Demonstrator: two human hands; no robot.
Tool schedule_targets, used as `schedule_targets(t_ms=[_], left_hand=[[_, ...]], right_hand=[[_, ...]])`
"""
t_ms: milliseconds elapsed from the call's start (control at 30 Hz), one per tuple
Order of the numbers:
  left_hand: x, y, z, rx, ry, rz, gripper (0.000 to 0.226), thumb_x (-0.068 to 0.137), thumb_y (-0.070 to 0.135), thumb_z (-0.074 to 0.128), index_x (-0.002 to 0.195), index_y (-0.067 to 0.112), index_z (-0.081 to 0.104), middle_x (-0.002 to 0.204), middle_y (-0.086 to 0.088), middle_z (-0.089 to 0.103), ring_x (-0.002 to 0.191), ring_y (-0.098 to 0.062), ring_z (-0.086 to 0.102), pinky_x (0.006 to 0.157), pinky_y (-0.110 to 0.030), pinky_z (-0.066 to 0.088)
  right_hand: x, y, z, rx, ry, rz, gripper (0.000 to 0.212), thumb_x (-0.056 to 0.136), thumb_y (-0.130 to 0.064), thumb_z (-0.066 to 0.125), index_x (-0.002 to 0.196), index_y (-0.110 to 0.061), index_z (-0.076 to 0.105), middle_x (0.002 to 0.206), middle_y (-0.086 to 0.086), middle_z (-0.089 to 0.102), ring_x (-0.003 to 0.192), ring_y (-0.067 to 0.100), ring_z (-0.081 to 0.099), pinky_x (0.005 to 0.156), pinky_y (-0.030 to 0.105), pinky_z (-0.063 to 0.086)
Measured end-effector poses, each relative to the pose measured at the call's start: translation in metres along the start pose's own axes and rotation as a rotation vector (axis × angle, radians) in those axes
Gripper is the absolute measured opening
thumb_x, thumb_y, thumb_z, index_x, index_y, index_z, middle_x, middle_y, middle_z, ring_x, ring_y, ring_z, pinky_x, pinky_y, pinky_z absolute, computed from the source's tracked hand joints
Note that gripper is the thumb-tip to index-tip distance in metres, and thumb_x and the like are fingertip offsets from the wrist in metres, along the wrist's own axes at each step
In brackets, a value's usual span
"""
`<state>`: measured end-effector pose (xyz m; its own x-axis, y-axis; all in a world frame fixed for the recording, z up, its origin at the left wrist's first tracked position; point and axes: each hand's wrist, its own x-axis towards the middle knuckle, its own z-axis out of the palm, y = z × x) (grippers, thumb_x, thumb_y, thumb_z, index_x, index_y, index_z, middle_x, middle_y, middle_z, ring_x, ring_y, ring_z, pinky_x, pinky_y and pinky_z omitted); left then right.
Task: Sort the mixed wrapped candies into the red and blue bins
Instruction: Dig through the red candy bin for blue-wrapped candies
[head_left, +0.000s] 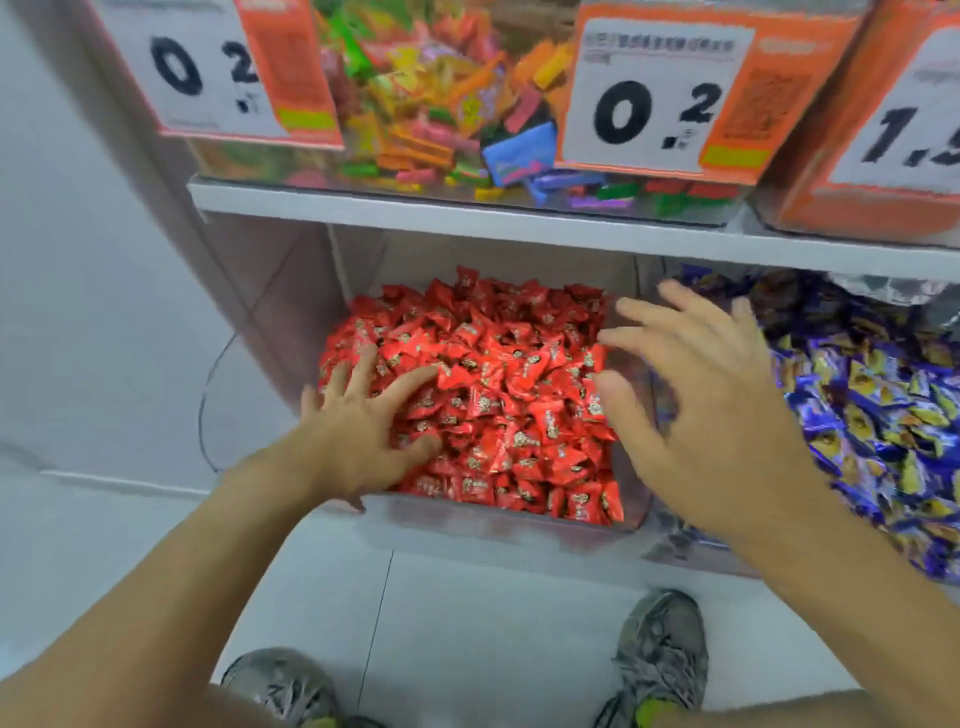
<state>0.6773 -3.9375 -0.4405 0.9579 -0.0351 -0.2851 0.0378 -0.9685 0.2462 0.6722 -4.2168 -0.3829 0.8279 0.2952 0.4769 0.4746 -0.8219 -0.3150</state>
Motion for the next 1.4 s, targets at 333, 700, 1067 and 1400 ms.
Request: schedule_targets(t_ms=[333,700,1067,1400], left_hand=[[-0.010,-0.025,-0.013,-0.116,-0.179,0.029,0.062,0.084,0.067,0.054,0.139,0.047,0.034,0.130,-0.004,0.038,0.120,-0.034,0.050,0.106,-0.045,0.041],[-0.006,-0.043,-0.014,-0.140,0.088,-0.032,0.068,0.090,0.061,0.049,0.130,0.011,0.026,0.135,-0.014,0.032,0.122,-0.032,0.045,0.102,-0.041,0.040],[0.003,-0.042,-0.013,-0.059,-0.200,0.070,0.078,0.087,0.067,0.048,0.152,0.031,0.024,0.150,-0.003,0.035,0.142,-0.033,0.022,0.115,-0.053,0.025],[0.017,-0.043,-0.022,-0.281,-0.075,-0.077,0.026,0.093,0.029,0.045,0.112,0.016,0.057,0.116,-0.011,0.062,0.116,-0.033,0.051,0.097,-0.041,0.046]], right_hand=[[0.173,-0.094,0.182,-0.133,-0.773,-0.319,0.057,0.097,-0.051,0.050,0.148,-0.026,0.045,0.154,0.006,0.041,0.141,0.027,0.039,0.116,0.036,0.031],[0.125,-0.085,0.140,-0.322,-1.064,-0.444,0.047,0.103,-0.055,0.024,0.148,-0.046,0.034,0.156,-0.022,0.028,0.149,0.012,0.015,0.116,0.049,0.024],[0.161,-0.077,0.122,-0.016,-0.862,-0.213,0.040,0.096,-0.052,0.043,0.082,-0.022,0.065,0.076,-0.005,0.071,0.073,0.012,0.067,0.075,0.040,0.054],[0.169,-0.069,0.186,-0.046,-0.912,-0.347,0.011,0.088,-0.030,0.073,0.090,-0.021,0.077,0.091,-0.010,0.074,0.076,0.001,0.062,0.073,0.022,0.046]])
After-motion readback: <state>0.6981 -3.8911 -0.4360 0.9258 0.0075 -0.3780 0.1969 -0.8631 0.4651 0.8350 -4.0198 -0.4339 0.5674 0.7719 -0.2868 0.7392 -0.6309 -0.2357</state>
